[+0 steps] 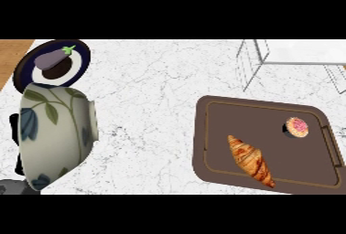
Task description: Pick the cupcake from the tray and place it in the tiered shelf
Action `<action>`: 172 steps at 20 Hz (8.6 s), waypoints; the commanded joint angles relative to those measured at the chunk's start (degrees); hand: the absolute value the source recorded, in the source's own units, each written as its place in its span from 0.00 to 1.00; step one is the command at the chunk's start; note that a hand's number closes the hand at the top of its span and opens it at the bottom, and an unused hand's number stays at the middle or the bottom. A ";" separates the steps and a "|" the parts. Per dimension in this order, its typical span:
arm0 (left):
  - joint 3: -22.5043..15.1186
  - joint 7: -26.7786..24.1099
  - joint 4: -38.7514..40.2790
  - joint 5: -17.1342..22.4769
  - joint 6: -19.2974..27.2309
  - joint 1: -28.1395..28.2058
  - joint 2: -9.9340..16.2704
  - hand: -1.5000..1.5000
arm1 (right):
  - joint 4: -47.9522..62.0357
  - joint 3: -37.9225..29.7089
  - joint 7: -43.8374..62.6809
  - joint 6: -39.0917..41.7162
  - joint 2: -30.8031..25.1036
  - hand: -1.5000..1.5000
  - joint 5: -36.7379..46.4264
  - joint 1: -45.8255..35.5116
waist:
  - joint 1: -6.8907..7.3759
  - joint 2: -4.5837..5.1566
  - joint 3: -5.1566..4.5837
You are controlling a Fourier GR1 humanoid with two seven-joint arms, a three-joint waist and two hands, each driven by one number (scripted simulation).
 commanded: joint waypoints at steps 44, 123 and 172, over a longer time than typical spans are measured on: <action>2.99 5.35 0.46 -4.17 -5.73 0.08 -7.58 0.50 | -22.66 14.73 38.30 -21.26 20.44 0.00 29.29 2.00 | -0.39 0.60 -0.70; 10.37 8.33 0.74 -12.57 -12.33 -1.43 -13.88 0.50 | 0.05 -10.31 37.29 -14.11 10.86 1.00 29.33 -47.93 | 1.25 1.31 -0.75; 12.25 8.59 0.05 -15.78 -14.17 -0.58 -15.97 0.50 | 47.15 -21.71 15.47 -33.18 10.52 0.00 31.20 -67.97 | 1.79 1.61 -0.67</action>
